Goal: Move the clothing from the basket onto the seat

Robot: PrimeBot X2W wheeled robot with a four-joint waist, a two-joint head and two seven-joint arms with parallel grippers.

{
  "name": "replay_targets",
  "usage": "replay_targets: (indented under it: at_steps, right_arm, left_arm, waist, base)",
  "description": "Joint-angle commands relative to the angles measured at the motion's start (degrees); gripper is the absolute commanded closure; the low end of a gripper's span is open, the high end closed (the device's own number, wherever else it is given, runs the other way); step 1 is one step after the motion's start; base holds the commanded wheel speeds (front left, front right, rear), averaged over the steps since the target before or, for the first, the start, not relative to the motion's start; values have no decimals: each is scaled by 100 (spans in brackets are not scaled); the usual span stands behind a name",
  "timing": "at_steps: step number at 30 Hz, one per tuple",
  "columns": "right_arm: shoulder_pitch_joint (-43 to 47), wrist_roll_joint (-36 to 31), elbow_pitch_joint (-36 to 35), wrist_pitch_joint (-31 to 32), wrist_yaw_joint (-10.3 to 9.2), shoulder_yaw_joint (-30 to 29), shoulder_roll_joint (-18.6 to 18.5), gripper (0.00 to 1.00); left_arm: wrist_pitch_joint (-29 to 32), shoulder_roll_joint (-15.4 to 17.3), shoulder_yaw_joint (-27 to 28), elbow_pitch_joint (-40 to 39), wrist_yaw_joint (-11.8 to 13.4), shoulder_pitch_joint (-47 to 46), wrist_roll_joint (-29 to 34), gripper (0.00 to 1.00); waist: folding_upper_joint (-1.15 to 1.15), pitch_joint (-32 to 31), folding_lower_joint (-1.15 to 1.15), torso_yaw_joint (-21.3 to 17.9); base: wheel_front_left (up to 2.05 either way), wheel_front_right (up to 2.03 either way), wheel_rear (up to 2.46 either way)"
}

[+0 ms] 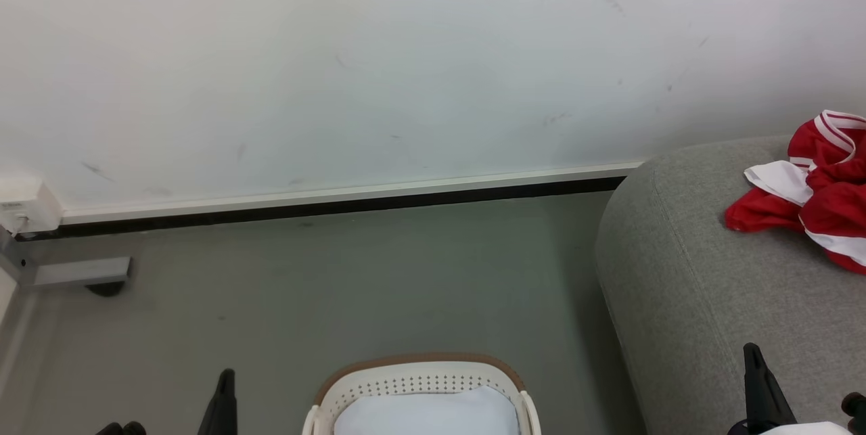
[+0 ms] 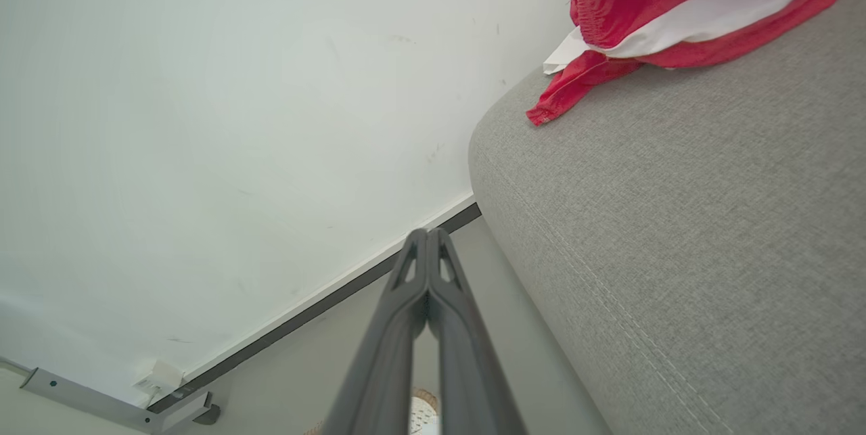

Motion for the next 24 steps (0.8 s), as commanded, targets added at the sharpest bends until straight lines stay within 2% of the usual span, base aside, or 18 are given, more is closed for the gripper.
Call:
replay_targets:
  at_steps: [1,24]
  right_arm:
    - [-151,232,-103,56,-4,-44,-39,100]
    - [-238,1962,-250,483,-7,-170,-45,100]
  left_arm:
    - [46,34,49,-73,-26,-147,-222,100]
    - [463,46,190,-84,-104,-356,-1846,100]
  waist:
    - [0,0,-1,2]
    - [0,1,-1,37]
  base:
    - [0,0,0]
    - [0,0,0]
